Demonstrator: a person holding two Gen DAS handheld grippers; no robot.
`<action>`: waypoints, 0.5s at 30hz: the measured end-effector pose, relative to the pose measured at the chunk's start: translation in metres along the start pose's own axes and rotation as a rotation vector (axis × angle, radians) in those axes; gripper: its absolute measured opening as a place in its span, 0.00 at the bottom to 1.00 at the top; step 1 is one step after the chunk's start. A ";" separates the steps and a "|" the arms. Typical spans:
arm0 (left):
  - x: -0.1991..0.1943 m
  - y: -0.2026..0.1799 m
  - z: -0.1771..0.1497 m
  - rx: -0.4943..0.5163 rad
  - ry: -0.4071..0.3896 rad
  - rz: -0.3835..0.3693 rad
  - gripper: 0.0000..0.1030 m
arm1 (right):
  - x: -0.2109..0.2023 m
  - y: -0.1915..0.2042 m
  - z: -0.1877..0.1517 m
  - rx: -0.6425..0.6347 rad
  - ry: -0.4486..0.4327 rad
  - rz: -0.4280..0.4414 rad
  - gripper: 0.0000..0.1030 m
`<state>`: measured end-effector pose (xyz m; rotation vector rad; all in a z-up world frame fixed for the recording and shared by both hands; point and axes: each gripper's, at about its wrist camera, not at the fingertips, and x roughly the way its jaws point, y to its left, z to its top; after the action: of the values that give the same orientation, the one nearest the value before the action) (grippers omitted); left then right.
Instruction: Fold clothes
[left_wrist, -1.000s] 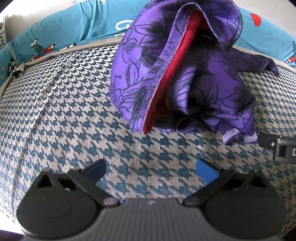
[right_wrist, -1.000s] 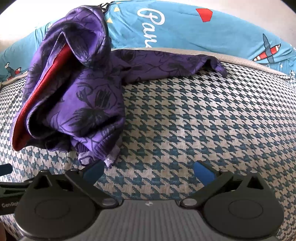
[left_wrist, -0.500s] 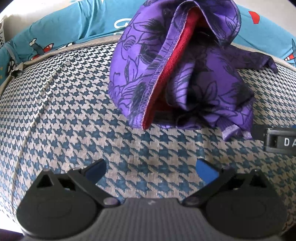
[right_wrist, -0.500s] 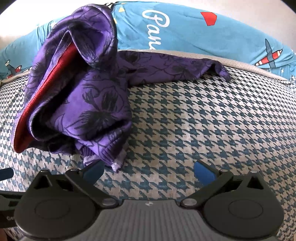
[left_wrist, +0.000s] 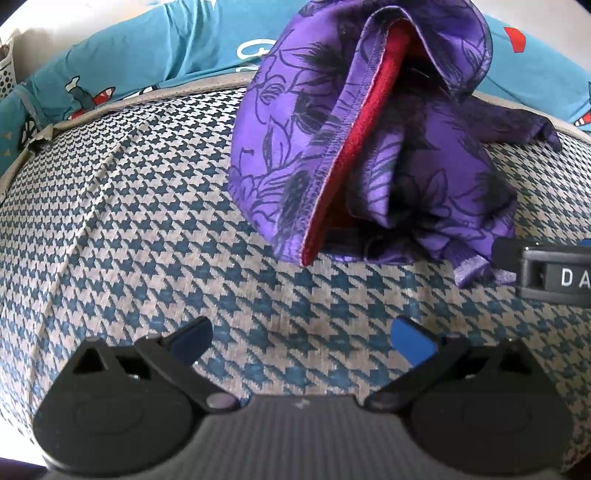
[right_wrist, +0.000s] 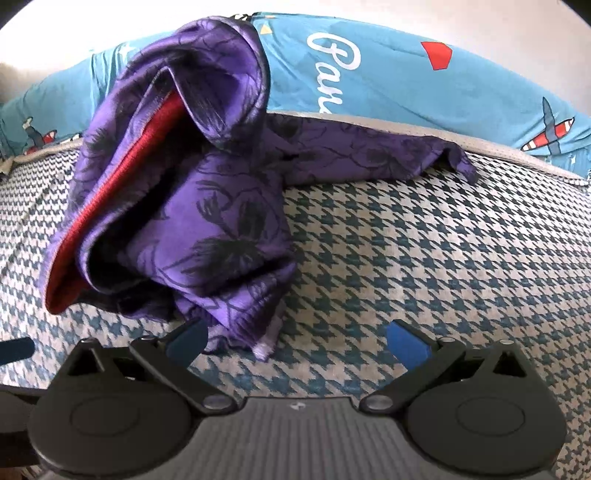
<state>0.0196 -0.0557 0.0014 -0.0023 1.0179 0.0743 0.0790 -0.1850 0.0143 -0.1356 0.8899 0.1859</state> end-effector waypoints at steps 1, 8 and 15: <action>0.000 0.001 0.001 -0.003 -0.006 0.004 1.00 | 0.000 0.001 0.001 -0.001 -0.004 0.003 1.00; 0.004 0.001 0.002 -0.006 -0.014 0.023 1.00 | 0.000 0.002 0.001 0.003 -0.009 0.012 1.00; 0.004 0.001 0.001 -0.008 -0.010 0.027 1.00 | 0.000 0.000 0.000 0.006 -0.003 0.012 1.00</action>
<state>0.0224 -0.0540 -0.0017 0.0046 1.0082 0.1026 0.0796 -0.1849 0.0142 -0.1244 0.8883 0.1950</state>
